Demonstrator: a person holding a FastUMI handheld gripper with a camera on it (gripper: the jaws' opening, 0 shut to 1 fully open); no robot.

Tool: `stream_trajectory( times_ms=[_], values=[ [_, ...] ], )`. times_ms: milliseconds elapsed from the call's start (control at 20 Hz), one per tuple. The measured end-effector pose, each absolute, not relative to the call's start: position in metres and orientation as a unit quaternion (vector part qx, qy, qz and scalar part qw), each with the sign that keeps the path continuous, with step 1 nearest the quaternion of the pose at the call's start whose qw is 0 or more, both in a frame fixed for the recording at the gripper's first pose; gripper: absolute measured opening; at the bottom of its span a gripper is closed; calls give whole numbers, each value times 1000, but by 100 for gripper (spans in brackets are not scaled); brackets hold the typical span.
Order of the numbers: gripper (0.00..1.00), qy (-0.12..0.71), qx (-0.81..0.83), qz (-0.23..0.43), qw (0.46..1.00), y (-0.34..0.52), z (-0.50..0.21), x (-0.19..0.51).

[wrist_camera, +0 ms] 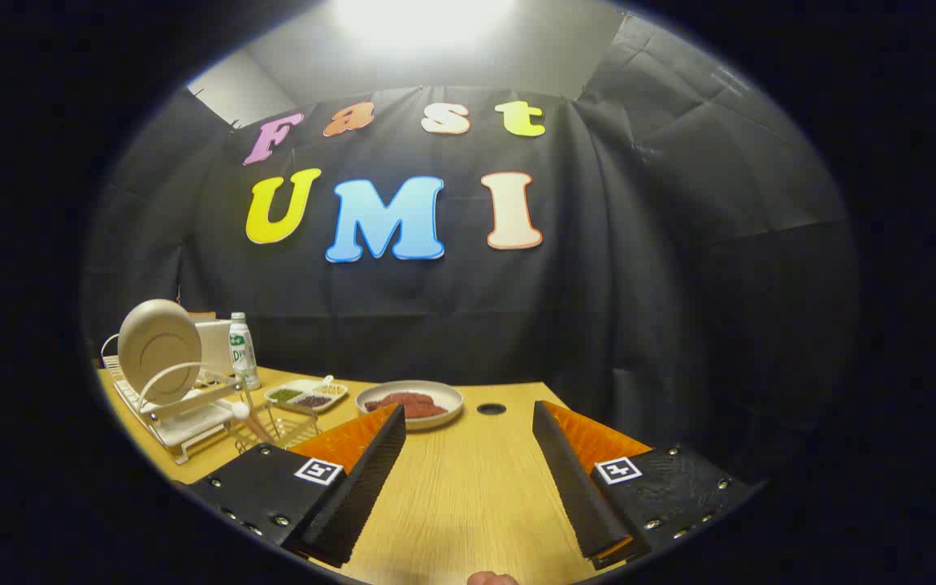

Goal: Take the plate from the dish rack, then take the spoon from the basket and place it into the plate.

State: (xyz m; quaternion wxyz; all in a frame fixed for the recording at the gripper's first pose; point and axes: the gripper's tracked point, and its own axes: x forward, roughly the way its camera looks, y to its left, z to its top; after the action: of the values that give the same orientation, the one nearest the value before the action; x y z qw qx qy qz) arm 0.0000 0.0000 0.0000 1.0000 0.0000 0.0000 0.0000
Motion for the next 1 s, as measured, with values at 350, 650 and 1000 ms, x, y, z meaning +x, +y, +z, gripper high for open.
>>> stream_trajectory(
  times_ms=[350, 650, 1000],
  values=[
    [97, 8, 12, 2, 1000, 59, 107, -29],
    [97, 0, 18, 1, 1000, 124, 165, -49],
    [97, 5, 15, 13, 1000, 186, 189, -43]
  ],
)
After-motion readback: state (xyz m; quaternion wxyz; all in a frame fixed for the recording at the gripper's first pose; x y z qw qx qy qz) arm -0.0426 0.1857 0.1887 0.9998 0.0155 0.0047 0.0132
